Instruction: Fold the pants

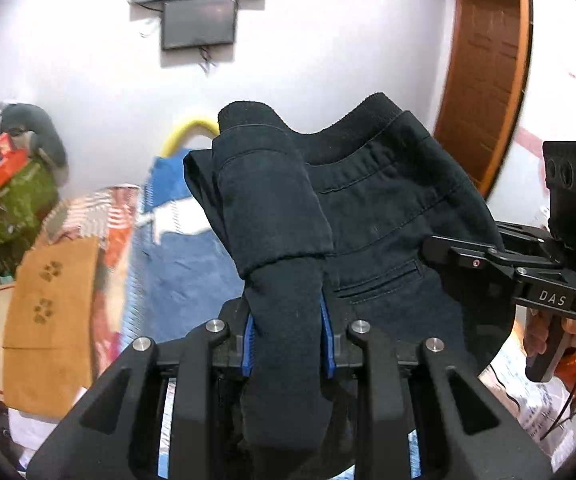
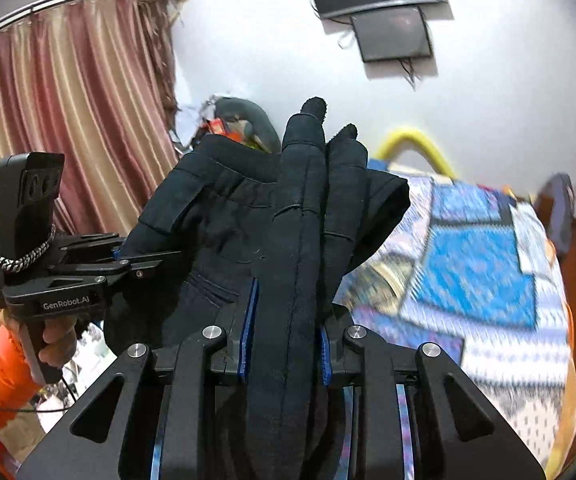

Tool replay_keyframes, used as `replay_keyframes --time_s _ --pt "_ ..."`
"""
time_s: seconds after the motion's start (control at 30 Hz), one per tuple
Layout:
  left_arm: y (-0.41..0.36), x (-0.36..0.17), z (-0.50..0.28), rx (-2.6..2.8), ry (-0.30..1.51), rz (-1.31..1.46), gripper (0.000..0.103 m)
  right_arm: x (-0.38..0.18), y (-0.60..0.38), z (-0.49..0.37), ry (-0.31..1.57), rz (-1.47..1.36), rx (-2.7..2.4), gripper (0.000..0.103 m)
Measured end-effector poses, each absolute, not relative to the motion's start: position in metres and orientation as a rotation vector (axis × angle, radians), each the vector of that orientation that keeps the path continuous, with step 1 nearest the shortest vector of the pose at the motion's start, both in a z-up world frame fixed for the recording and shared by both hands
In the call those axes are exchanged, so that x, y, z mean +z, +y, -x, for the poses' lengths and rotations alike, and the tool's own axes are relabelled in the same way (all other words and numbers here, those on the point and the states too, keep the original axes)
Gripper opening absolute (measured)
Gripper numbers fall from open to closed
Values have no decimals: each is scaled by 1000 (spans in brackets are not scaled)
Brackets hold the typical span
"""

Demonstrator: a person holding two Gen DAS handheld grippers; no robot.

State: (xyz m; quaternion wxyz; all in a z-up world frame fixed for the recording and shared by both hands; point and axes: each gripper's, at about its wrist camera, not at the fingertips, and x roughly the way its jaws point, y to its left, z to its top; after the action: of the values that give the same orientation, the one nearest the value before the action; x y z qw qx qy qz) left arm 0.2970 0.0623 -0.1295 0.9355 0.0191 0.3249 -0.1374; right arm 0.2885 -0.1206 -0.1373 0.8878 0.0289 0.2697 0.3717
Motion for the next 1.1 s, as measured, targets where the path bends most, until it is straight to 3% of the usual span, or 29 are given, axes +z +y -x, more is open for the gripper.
replay_keyframes --time_s 0.33,0.93,1.1 --pt "139 -144 -371 -159 703 -6 26 -161 -50 -373 604 -90 850 23" --pt "196 -347 -511 -171 1006 114 27 -324 8 -487 920 -37 770 23" --pt "199 -375 -517 -161 1038 149 35 -336 6 -494 985 -44 764 28"
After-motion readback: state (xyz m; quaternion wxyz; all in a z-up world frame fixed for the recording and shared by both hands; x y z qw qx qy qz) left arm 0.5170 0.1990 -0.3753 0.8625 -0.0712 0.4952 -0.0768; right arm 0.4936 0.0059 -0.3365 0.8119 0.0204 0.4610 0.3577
